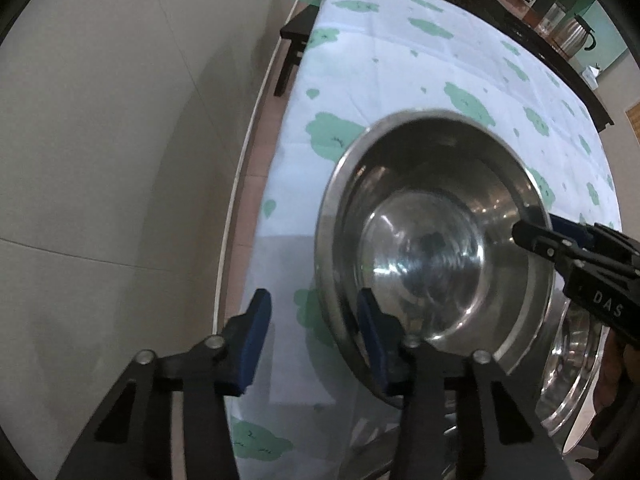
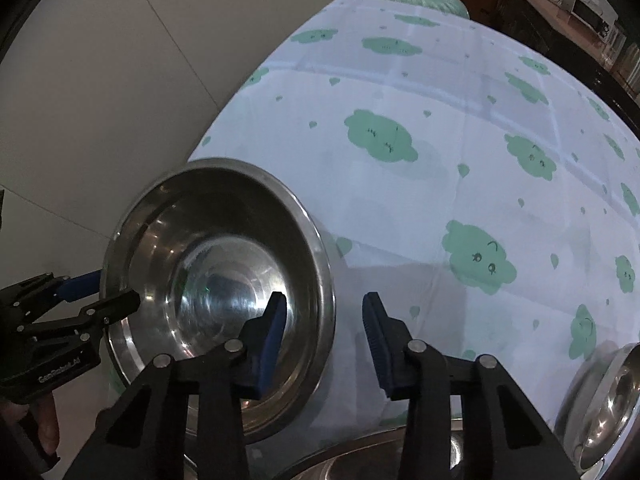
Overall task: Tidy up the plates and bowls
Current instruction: 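Close the left gripper on the steel bowl rim while the right gripper grips the rim too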
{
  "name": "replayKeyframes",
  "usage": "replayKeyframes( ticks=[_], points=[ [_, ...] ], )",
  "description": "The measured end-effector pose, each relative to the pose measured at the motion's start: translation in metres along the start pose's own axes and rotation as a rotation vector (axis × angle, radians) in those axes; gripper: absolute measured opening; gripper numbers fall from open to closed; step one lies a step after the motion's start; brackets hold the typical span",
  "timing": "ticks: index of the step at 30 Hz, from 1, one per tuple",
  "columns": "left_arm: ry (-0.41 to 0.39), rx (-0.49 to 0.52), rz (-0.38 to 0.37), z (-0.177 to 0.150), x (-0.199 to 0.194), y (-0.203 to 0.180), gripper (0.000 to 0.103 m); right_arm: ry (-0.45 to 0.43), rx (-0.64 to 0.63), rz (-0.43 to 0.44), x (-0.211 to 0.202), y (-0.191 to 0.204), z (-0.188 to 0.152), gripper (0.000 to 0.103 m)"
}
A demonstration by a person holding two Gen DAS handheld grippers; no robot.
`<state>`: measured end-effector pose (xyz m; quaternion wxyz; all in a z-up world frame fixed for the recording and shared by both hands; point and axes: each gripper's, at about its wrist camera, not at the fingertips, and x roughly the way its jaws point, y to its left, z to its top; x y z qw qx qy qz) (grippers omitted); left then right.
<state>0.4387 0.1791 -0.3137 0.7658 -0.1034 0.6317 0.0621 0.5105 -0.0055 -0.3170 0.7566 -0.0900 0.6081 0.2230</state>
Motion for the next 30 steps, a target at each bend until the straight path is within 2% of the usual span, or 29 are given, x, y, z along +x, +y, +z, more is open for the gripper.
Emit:
replayKeyframes(
  ticks=[4,6,9,21,30],
  points=[
    [0.005,0.008,-0.005,0.002,0.003,-0.007,0.026,0.033,-0.014,0.009,0.007,-0.001,0.000,0.031],
    [0.009,0.014,-0.003,0.003,0.004,-0.010,0.022,0.040,-0.012,0.027,0.009,-0.001,0.001,0.018],
    [0.022,0.011,-0.007,0.004,0.007,-0.013,0.016,0.049,-0.018,0.049,0.008,0.000,0.001,0.014],
    [0.019,-0.019,0.024,0.010,-0.001,-0.015,0.015,0.071,-0.035,0.065,0.006,0.002,0.011,0.014],
    [-0.015,-0.042,0.033,0.004,-0.020,-0.009,0.015,0.048,-0.063,0.068,-0.003,0.011,0.024,0.014]
  ],
)
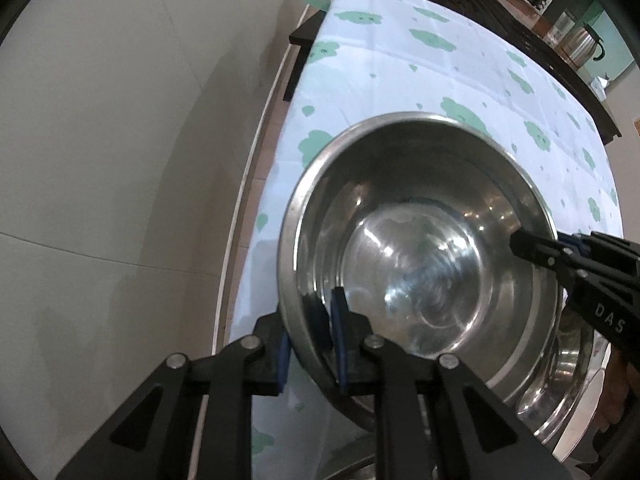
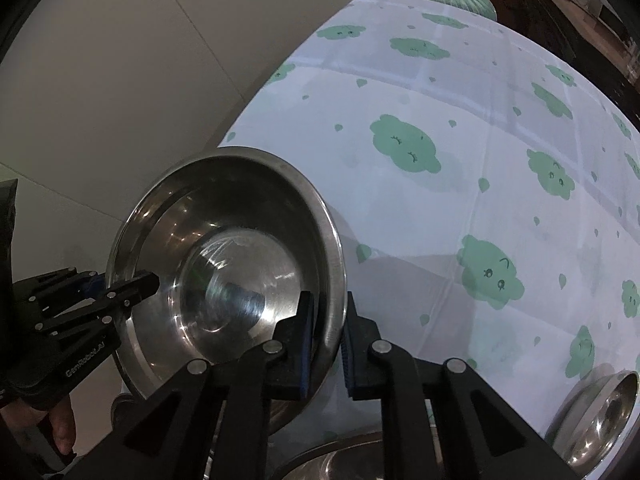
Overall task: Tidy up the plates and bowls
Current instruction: 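Close the left gripper on the steel bowl rim while the right gripper grips the rim too, then lift the steel bowl with both grippers and carry it across the table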
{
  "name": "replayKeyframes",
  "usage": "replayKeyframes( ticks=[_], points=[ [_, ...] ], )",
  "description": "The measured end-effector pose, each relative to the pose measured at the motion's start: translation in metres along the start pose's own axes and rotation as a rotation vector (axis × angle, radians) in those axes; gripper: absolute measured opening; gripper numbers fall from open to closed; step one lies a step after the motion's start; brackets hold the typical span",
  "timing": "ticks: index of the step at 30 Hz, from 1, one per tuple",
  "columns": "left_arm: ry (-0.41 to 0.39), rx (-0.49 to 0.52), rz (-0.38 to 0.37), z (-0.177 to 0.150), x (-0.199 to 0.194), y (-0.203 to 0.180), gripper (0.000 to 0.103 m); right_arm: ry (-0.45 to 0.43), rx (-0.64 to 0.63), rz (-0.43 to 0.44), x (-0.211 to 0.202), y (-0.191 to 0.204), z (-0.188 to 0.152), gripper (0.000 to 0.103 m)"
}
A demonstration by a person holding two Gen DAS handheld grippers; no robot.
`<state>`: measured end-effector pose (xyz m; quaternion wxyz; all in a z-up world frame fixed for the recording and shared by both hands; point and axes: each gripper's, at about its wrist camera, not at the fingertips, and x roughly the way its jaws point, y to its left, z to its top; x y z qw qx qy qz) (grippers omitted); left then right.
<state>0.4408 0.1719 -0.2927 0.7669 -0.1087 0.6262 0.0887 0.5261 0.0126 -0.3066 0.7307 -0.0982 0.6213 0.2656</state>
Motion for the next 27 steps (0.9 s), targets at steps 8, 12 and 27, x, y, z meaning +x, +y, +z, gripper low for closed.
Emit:
replayKeyframes(
  ticks=[8,12,27],
  points=[
    [-0.033,-0.011,-0.009,-0.006,-0.023,0.004,0.015,-0.031,-0.019,0.007,-0.027,0.008,-0.014,0.014],
    [-0.048,-0.006,-0.006,-0.009,-0.033,0.004,0.015,-0.045,-0.023,0.005,-0.037,0.015,-0.018,0.014],
    [-0.088,0.013,-0.022,-0.031,-0.059,0.009,0.015,-0.084,-0.024,-0.010,-0.064,0.034,-0.038,0.014]
  ],
)
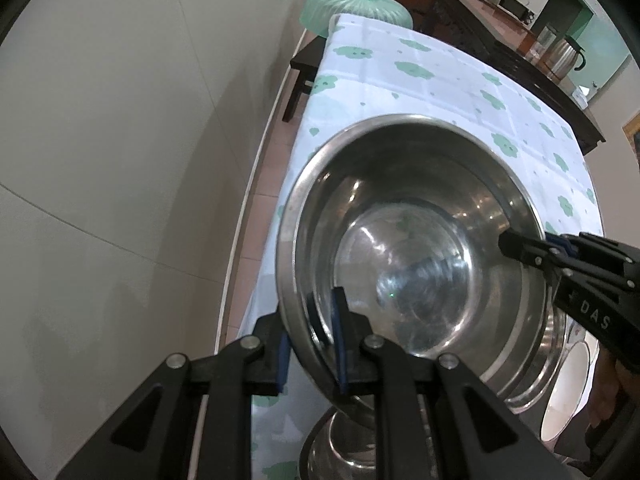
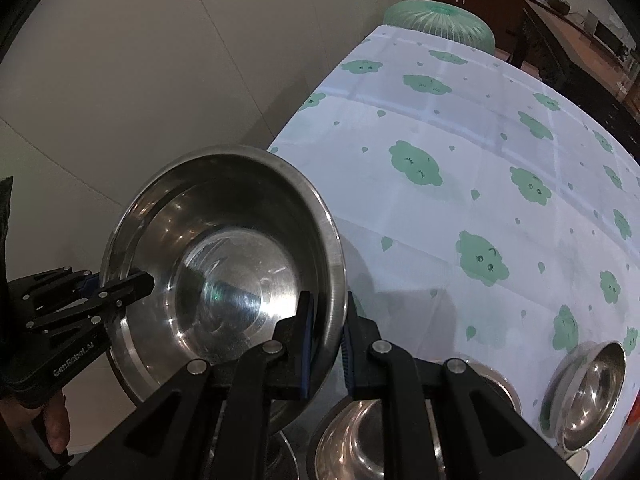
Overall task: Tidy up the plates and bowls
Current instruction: 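Lift the steel bowl with both grippers and carry it across the table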
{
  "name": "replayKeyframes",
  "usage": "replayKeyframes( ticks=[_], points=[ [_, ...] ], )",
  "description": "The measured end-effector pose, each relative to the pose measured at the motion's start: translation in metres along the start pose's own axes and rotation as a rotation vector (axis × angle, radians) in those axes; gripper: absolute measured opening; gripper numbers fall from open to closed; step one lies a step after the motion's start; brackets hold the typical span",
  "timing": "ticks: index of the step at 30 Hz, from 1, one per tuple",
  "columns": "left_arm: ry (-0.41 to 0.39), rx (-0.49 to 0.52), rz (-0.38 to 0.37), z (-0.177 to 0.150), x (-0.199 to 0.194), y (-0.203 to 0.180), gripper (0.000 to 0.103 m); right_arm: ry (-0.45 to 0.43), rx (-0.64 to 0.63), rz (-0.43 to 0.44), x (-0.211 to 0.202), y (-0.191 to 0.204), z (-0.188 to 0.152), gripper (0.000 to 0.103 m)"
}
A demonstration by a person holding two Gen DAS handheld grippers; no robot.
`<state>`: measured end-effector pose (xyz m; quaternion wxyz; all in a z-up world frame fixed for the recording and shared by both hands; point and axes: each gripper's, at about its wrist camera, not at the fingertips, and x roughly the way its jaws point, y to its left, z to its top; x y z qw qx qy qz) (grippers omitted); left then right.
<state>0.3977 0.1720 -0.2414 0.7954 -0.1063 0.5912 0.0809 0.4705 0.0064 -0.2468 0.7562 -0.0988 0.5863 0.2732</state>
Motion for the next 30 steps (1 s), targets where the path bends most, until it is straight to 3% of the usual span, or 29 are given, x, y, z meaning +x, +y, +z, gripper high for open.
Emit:
replayKeyframes(
  ticks=[30],
  points=[
    [-0.020,0.073,-0.045,-0.058,-0.027,0.000,0.015,-0.015,0.027,-0.045,-0.034,0.029,-0.064,0.014]
  ],
)
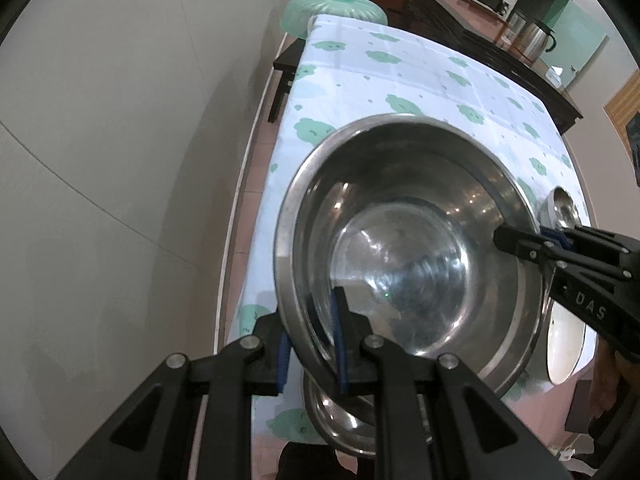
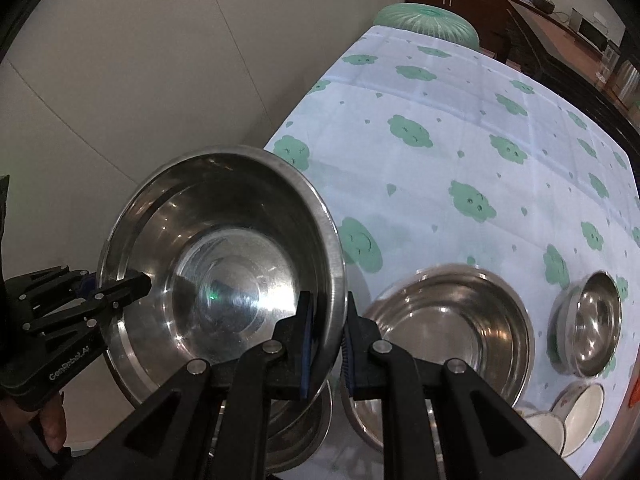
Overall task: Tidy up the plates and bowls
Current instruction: 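Lift the steel bowl with both grippers and carry it across the table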
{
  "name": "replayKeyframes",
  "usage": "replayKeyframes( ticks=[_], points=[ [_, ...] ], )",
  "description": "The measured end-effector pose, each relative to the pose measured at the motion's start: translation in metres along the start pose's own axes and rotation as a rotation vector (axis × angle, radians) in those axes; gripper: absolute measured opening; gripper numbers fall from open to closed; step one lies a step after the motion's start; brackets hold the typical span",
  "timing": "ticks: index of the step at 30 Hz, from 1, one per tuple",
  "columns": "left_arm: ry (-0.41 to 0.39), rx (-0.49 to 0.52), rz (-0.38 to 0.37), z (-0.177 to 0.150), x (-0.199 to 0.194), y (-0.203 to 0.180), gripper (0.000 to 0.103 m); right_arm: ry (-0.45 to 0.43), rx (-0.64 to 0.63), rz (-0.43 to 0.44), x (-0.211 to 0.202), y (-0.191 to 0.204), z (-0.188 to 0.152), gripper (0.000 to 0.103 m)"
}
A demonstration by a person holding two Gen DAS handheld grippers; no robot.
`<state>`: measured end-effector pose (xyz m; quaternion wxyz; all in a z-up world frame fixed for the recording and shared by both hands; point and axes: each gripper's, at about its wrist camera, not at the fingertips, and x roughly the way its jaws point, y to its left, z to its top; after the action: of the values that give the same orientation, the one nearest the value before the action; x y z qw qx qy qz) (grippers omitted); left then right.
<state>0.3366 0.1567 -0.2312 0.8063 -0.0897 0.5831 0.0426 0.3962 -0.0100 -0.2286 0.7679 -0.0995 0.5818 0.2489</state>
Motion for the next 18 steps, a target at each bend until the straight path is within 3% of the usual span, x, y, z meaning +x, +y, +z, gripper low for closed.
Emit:
replayKeyframes(
  ticks=[18],
  points=[
    [0.020,0.061,-0.032,-0.034,-0.008,0.006,0.015,0.010,0.052,-0.020,-0.007,0.020,-0.048,0.015]
  ],
)
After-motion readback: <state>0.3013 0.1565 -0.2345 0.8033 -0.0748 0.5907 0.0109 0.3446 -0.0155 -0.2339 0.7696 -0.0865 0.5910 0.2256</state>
